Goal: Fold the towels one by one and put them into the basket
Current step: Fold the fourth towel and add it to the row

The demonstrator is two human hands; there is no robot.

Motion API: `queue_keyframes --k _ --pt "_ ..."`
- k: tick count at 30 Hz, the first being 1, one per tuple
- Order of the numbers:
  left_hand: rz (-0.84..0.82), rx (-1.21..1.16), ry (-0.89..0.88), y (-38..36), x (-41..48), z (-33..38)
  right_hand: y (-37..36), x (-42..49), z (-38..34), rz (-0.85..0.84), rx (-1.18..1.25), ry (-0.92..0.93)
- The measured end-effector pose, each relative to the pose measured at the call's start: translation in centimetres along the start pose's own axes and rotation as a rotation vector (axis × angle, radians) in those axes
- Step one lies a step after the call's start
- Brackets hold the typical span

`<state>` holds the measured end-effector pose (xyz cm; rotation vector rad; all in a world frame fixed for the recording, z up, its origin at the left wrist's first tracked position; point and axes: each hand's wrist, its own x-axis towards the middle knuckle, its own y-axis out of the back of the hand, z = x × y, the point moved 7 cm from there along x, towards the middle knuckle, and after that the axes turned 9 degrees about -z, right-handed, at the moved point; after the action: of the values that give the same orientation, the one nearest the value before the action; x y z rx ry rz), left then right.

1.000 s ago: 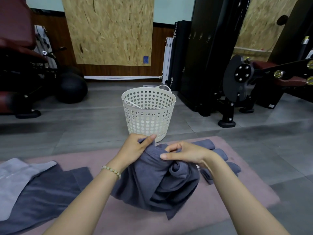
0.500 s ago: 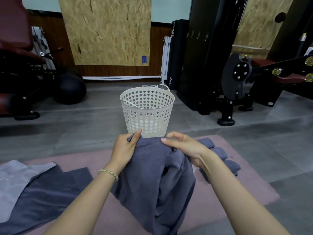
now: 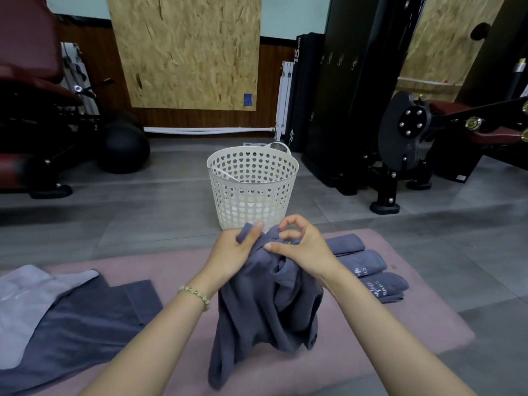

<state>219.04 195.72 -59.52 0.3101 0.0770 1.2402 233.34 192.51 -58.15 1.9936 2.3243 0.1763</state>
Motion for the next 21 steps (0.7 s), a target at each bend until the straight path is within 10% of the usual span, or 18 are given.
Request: queue_keyframes --k 9,21 --pt "0.207 -0.001 -0.236 0.9 -0.5 1.1 -1.6 -0.3 1.0 -0.115 0.019 -0.212" --pt "-0.2 -0.493 0.144 -1.0 -0.1 -1.7 0.4 -0.4 -0.9 0.007 0.023 0.072"
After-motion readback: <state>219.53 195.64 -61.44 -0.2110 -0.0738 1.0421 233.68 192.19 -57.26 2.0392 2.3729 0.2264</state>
